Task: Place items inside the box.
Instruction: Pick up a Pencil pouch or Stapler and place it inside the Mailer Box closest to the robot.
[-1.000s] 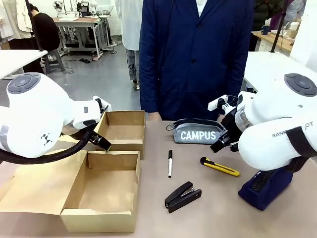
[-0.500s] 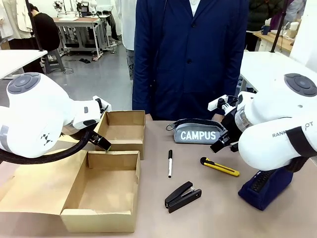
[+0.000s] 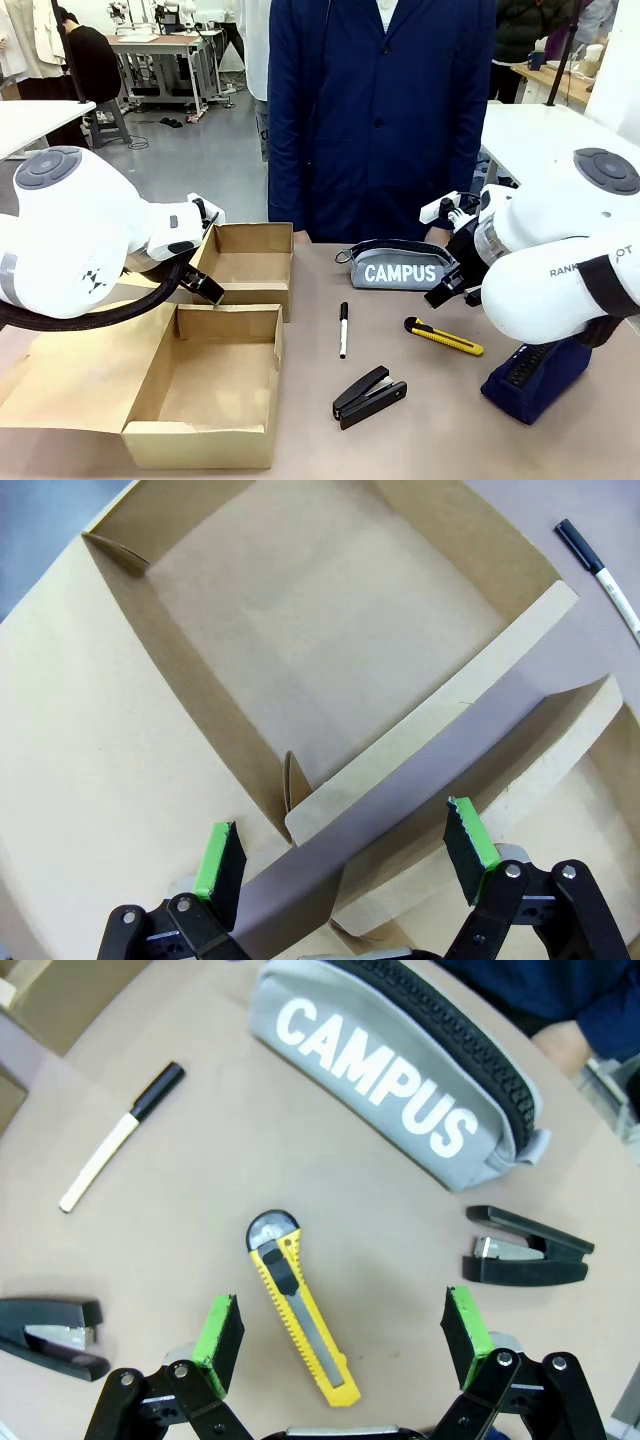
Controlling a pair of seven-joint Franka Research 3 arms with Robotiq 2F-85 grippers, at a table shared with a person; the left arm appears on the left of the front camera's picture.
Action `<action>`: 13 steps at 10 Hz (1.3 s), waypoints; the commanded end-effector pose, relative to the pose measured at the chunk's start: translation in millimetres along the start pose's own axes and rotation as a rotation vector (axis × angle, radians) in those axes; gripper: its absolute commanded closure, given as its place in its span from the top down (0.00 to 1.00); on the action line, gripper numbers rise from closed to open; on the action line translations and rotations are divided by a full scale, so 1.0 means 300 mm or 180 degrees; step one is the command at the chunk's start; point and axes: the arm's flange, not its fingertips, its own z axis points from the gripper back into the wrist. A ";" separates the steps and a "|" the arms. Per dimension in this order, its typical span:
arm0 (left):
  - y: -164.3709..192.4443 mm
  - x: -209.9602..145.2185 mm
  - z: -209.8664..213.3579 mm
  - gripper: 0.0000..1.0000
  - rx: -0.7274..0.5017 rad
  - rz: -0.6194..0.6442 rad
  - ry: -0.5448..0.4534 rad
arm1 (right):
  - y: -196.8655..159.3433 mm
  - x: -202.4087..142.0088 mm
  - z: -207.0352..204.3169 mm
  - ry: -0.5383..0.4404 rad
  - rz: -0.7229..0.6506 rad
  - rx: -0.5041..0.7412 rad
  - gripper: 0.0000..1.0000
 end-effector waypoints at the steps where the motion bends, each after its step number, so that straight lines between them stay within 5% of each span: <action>1: 0.009 0.012 0.101 1.00 -0.0257 -0.0018 -0.0008 | 0.013 0.062 0.088 0.0146 -0.0379 -0.0029 1.00; 2: 0.005 0.032 0.250 1.00 -0.0632 0.0100 -0.0004 | 0.024 0.094 0.228 0.0406 -0.0859 -0.0128 1.00; 4: 0.052 0.000 0.531 1.00 -0.1138 0.0629 -0.0042 | -0.027 0.033 0.557 0.0144 -0.1476 0.0586 1.00; 7: 0.271 -0.234 0.726 1.00 -0.2100 0.1307 -0.0604 | -0.272 -0.299 0.857 -0.0720 -0.1951 0.1591 1.00; 10: 0.602 -0.630 0.625 1.00 -0.2993 0.2822 -0.1409 | -0.574 -0.746 0.876 -0.1474 -0.2941 0.2104 1.00; 12: 0.649 -0.792 0.452 1.00 -0.3431 0.3745 -0.1754 | -0.699 -0.998 0.733 -0.2008 -0.2991 0.2239 1.00; 13: 0.624 -0.832 0.380 1.00 -0.3454 0.4233 -0.1907 | -0.713 -1.056 0.675 -0.1920 -0.3171 0.2162 1.00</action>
